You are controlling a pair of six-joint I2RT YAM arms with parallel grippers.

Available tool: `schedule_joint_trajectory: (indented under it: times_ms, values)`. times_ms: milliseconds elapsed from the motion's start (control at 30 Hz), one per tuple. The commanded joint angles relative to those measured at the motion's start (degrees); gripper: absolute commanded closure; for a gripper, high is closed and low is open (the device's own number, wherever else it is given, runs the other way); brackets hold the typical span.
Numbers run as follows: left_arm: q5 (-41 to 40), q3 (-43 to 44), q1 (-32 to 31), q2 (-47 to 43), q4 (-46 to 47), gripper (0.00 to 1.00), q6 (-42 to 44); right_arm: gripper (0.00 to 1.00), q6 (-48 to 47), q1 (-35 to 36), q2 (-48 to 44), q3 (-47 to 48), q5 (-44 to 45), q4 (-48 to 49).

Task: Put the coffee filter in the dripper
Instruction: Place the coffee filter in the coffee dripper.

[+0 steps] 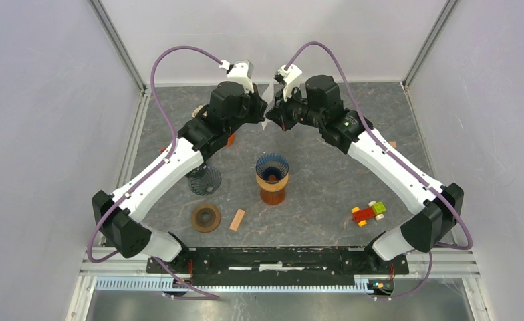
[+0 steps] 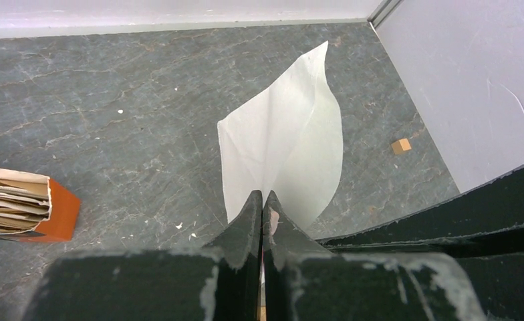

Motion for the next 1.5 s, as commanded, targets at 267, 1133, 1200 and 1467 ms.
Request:
schedule_joint_trajectory:
  times_ms: [267, 1133, 1200, 1467]
  values:
    - [-3.7, 0.33, -0.26, -1.23, 3.52, 0.98, 4.2, 1.0, 1.85, -1.48, -2.49, -1.62, 4.69, 1.43]
    - [-24.47, -1.23, -8.34, 2.15, 12.62, 0.98, 32.2, 1.0, 11.29, -4.28, -2.66, -3.09, -0.64, 1.33]
    - [-25.24, -1.15, -8.62, 2.55, 13.0, 0.98, 33.13, 1.0, 12.02, -4.69, -2.71, -3.41, -1.42, 1.53]
    - [-28.58, -1.0, -9.32, 3.71, 15.18, 0.98, 35.49, 1.0, 12.54, -5.91, -3.42, -4.07, -2.29, 1.37]
